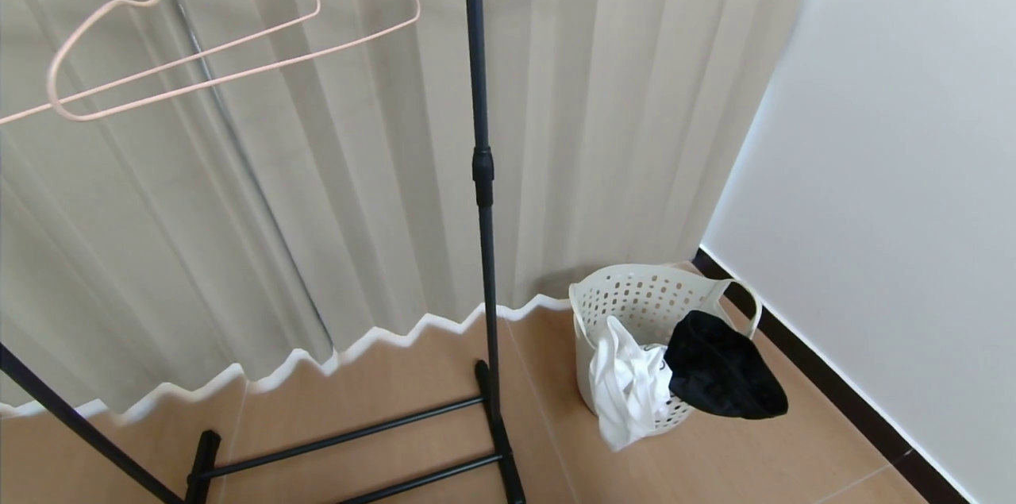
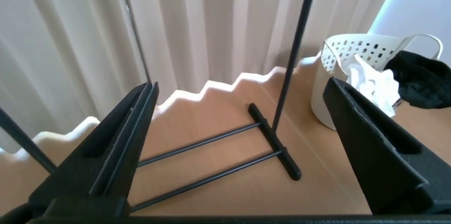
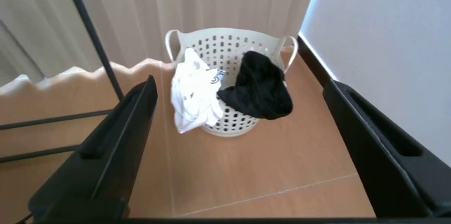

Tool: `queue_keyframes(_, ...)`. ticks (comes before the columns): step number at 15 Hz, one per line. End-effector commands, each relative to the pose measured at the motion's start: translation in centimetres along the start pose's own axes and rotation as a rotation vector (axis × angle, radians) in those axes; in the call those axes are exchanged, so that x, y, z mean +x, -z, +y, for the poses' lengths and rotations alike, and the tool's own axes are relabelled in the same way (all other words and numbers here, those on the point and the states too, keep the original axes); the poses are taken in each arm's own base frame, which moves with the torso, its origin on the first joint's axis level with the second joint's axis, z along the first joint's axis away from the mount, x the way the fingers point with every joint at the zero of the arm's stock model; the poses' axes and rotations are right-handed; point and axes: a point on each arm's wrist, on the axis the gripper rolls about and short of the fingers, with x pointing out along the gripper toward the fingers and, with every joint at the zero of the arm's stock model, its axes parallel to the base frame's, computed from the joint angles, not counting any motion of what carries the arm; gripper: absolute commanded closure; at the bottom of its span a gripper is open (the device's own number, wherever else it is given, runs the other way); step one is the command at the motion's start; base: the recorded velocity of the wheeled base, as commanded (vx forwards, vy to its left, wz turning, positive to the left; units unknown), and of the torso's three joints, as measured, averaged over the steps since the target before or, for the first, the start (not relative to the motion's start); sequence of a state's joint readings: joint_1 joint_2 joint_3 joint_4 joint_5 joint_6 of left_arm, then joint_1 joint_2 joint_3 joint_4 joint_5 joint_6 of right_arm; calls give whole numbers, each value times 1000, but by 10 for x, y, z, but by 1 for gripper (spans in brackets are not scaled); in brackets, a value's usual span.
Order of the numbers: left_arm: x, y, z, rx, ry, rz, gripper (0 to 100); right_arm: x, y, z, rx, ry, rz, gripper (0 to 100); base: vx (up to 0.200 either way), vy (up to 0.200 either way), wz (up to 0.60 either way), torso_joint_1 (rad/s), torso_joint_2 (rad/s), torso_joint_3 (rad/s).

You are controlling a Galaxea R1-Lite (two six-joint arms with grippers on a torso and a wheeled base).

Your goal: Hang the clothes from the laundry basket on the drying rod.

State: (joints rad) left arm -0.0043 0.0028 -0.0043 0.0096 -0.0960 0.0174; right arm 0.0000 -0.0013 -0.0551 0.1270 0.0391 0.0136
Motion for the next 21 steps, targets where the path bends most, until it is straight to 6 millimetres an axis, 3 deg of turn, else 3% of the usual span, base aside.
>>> queue_keyframes(1,0,0,0,-1,-1,0,0,0,0,0,0,-1,3,0,0,0,0,0,0,0)
queue_keyframes(4,0,0,0,-2,-1,0,0,0,0,0,0,-1,1,0,0,0,0,0,0,0)
queue_keyframes(7,0,0,0,-2,-1,0,0,0,0,0,0,-1,1,0,200,0,0,-2,4,2)
queue_keyframes(21,0,0,0,-4,-2,0,0,0,0,0,3,-1,1,0,0,0,0,1,1,-28)
